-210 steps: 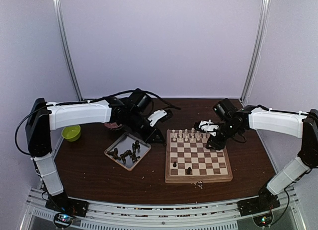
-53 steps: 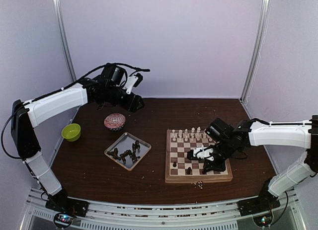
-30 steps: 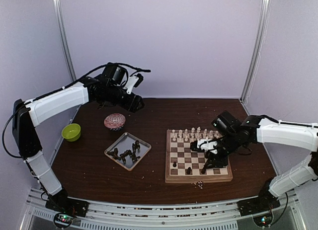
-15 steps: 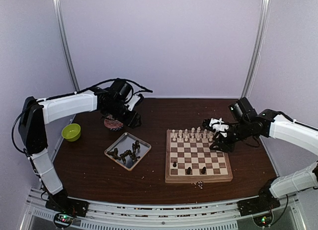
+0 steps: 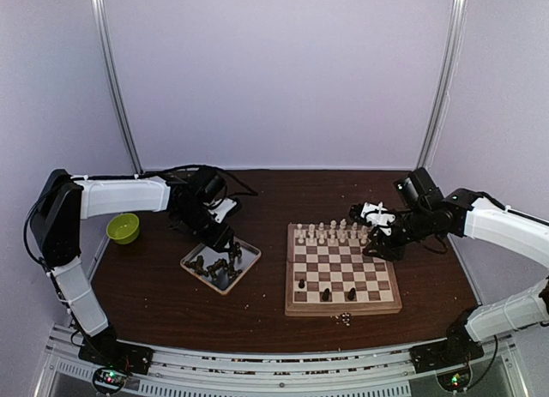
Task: Set up the chess pieces on the board
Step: Pick up the king from the storage box.
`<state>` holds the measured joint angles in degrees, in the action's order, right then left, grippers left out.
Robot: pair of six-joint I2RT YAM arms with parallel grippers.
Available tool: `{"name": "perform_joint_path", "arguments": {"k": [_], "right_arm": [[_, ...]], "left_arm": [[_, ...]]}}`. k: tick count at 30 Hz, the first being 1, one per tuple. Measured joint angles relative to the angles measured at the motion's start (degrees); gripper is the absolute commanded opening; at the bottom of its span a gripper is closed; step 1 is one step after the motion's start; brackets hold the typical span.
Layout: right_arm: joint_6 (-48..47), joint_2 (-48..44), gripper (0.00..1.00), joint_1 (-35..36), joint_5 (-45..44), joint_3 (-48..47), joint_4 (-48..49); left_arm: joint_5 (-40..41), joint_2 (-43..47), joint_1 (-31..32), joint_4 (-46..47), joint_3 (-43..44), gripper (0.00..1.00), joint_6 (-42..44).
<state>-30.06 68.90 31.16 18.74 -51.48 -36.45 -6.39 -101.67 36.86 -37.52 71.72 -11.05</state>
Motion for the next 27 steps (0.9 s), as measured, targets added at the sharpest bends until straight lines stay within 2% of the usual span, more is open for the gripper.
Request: {"name": "perform_joint_path", "arguments": {"k": [7, 17, 27], "right_arm": [[-0.13, 0.0, 0.46, 0.0, -0.74, 0.0, 0.22], [-0.22, 0.81, 0.46, 0.0, -1.22, 0.09, 0.28], [-0.98, 1.42, 0.46, 0.0, -2.08, 0.13, 0.26]], "left_arm": [[-0.24, -0.9, 0.0, 0.55, 1.53, 0.5, 0.66], [-1.14, -8.33, 0.0, 0.87, 8.96, 0.37, 2.73], [-1.53, -11.43, 0.0, -0.44, 10.19, 0.26, 3.48]]}}
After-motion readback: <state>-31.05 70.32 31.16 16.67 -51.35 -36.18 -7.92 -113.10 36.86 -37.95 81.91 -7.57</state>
